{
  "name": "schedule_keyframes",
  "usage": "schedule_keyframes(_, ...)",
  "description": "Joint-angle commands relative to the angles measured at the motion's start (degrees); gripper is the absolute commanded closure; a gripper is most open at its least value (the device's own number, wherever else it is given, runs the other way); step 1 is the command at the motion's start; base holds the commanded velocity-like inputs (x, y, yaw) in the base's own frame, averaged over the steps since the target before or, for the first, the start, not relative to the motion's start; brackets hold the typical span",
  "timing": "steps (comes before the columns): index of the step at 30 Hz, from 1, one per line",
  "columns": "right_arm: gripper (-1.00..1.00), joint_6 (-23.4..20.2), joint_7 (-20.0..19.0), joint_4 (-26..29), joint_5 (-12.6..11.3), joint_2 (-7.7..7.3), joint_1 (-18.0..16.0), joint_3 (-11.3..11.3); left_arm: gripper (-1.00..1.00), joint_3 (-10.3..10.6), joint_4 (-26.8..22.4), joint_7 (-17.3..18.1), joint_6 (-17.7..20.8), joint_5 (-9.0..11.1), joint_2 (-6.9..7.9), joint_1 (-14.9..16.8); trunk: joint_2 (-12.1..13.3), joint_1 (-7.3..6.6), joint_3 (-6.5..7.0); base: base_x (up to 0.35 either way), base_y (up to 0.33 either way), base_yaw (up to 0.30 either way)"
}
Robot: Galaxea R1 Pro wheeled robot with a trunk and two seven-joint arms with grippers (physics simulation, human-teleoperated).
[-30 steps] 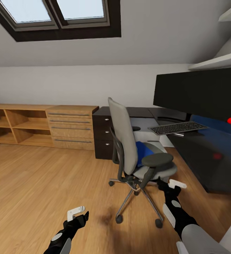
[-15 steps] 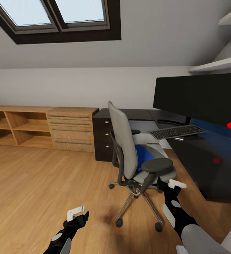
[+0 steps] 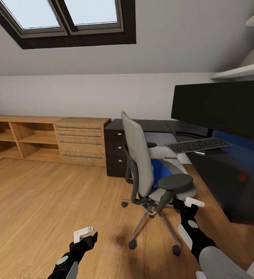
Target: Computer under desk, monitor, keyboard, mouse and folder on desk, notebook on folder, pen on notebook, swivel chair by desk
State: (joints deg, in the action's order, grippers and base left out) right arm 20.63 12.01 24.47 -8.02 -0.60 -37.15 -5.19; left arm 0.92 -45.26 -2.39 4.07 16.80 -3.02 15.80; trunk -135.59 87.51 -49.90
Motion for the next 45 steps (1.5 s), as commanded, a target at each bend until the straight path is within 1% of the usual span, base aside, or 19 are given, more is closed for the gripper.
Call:
schedule_keyframes(1,-1.00,0.28,-0.06,-0.03,-0.59,-0.02,-0.03,0.11,-1.00,0.09,-0.09,-0.25,0.27,0.50,0.01,0.02,-0.02,-0.01,-0.07,0.000,0.000,0.185)
schedule_keyframes(7,-1.00,0.28,-0.06,-0.04,-0.59,0.00,-0.03,0.11,-1.00,0.13,-0.09,-0.24,0.32,0.52,0.03,0.02,-0.02,-0.01,-0.09,0.000,0.000,0.212)
schedule_keyframes(21,-1.00,0.31,-0.06,-0.04,-0.59,-0.01,-0.03,0.10,-1.00,0.12,-0.09,-0.24,0.33,0.52,-0.03,0.02,-0.02,-0.01,-0.10,0.000,0.000,0.067)
schedule_keyframes(45,-1.00,0.30,-0.11,-0.13,-0.57,-0.01,-0.03,0.10,-1.00,0.12,-0.09,-0.25,0.33,0.52,-0.02,0.02,-0.02,-0.01,-0.10,0.000,0.000,0.221)
